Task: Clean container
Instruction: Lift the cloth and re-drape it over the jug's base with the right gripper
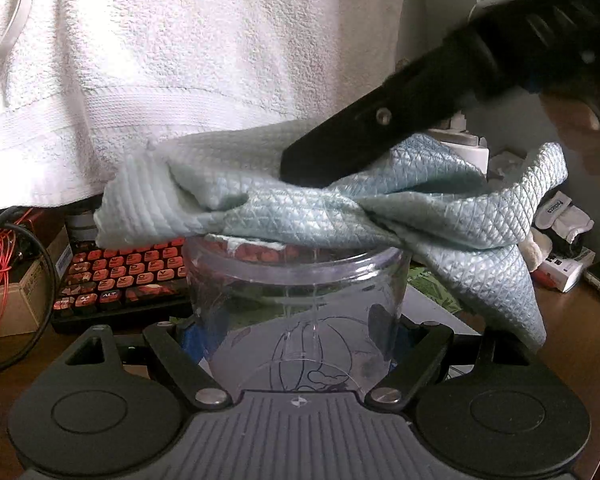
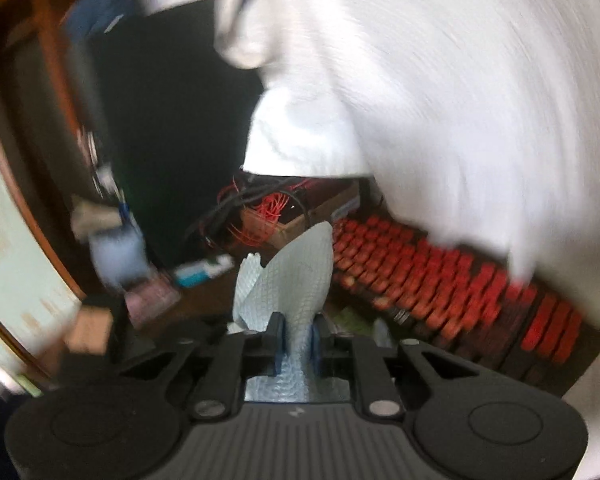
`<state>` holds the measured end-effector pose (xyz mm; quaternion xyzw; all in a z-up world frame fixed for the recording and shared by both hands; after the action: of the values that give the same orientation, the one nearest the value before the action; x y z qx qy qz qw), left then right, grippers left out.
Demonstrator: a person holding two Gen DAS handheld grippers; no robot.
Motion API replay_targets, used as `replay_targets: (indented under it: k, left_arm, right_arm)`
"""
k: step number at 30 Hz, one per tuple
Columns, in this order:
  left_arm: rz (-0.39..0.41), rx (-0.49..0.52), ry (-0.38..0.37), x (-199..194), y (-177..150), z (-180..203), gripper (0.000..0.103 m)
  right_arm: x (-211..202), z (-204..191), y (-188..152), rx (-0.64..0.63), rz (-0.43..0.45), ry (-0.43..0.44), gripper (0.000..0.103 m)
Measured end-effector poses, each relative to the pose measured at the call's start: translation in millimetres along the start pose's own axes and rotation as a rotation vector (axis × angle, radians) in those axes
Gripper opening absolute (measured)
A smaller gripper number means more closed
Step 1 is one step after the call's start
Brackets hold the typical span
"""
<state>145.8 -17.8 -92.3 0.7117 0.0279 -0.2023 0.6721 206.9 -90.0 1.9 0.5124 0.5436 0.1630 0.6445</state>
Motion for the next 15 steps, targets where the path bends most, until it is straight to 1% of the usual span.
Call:
replay_targets:
  k: [2, 3, 5, 7, 8, 10, 11, 12, 13, 15]
  left_arm:
    - [0.0, 0.0, 0.0, -0.8, 0.8, -1.0, 0.083]
    - [0.0, 0.0, 0.0, -0.6, 0.8, -1.1, 0.083]
    - [0.0, 0.0, 0.0, -0.5, 0.6, -1.3, 0.083]
    - [0.0, 0.0, 0.001, 0.1, 0.0, -1.0, 0.083]
    - [0.0, 0.0, 0.0, 0.3, -0.2, -1.1, 0.083]
    - [0.0, 0.001, 0.0, 0.8, -0.3, -1.2, 0.083]
    - [0.0, 0.001, 0.0, 0.9, -0.3, -1.2, 0.083]
    - [0.0, 0.001, 0.0, 1.0, -0.4, -1.2, 0.083]
    - [0.0, 0.001, 0.0, 1.1, -0.5, -1.3, 0.083]
    - [0.0, 0.001, 0.0, 1.3, -0.5, -1.3, 0.083]
  right_arm:
    - [-1.8, -18.9, -0.1, -0.159, 0.013, -0.079, 0.014]
    - [-0.7, -27.0, -1.2, -0.216, 0.018, -0.115, 0.016]
    - [-0.2, -39.1, -4.3, -0.309, 0.031, -0.176, 0.016]
    - [1.3, -47.8, -8.5, -0.384, 0.051, -0.23, 0.02]
    - [2.0, -50.6, -10.8, -0.406, 0.066, -0.26, 0.022]
    - [1.4, -54.1, -13.7, -0.422, 0.095, -0.304, 0.031]
    - [1.3, -54.5, -15.6, -0.426, 0.115, -0.327, 0.034]
    - [0.1, -53.8, -16.7, -0.412, 0.132, -0.342, 0.041]
    - [-1.2, -53.0, -17.8, -0.398, 0.15, -0.357, 0.046]
    - [-4.8, -48.3, -19.7, -0.341, 0.182, -0.357, 0.046]
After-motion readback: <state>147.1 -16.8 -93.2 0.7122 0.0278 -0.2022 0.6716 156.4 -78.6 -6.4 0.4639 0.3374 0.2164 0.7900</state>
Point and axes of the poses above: each gripper's, at about its wrist camera, not at the fingertips, and x roughly the way its jaws point, z to its right, y to its top, the point moved 5 cm from there along x, roughly the way its jaws point, and after that the axes turned 5 degrees about z, right-handed, at the moved point
